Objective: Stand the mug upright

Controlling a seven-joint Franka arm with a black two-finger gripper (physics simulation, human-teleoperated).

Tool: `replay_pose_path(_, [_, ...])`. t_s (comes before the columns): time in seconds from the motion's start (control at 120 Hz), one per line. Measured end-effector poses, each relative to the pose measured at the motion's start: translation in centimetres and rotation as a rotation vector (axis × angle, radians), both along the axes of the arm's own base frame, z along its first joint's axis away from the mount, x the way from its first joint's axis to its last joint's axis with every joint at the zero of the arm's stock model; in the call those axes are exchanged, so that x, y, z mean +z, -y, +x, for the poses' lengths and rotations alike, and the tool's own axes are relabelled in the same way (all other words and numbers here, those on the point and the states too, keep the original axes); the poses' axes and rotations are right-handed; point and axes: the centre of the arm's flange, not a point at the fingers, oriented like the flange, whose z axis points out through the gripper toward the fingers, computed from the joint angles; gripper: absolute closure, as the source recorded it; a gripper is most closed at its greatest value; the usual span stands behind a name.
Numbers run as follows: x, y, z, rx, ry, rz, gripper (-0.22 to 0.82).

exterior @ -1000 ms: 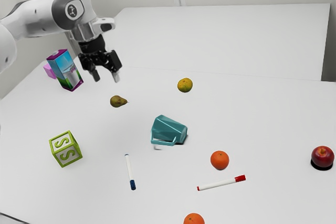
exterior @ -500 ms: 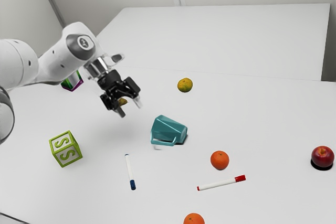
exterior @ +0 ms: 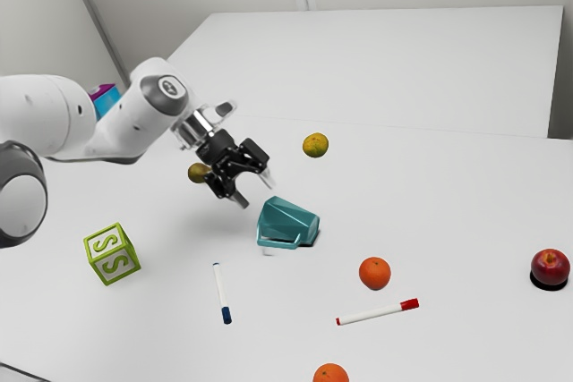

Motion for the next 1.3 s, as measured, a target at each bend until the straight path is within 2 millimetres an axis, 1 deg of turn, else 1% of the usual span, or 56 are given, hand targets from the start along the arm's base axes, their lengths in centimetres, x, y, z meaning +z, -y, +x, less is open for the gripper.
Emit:
replay_pose_path(0.117, [-1.2,0.4,0.3,0.010,-0.008,-0.013,0.00])
replay_pose_path(0.3, [-2.4,0.8,0.8,0.018,-0.011,-0.021,0.00])
replay_pose_path(0.533, [-2.8,1.7,1.5,0.004,-0.002,-0.024,0.00])
replay_pose_path(0.65, [-2.6,2.7,1.2,-0.008,0.002,-0.032,0.02])
replay_pose_path(0.8, [-3.2,3.1,0.7,-0.003,-0.007,-0.038,0.06])
replay_pose_path(0.858, [-3.3,3.2,0.7,-0.001,-0.005,-0.038,0.11])
replay_pose_path(0.925, [-3.2,3.3,0.8,-0.001,-0.001,-0.038,0.20])
replay_pose_path(1.033, [-2.6,3.7,0.9,-0.006,0.011,-0.040,0.44])
replay_pose_path(1.108, [-2.0,3.7,1.0,-0.007,0.021,-0.038,0.56])
replay_pose_path(1.2, [-1.2,3.9,1.0,-0.012,0.034,-0.036,0.65])
replay_pose_path(1.3, [-1.0,4.5,1.0,-0.021,0.036,-0.037,0.71])
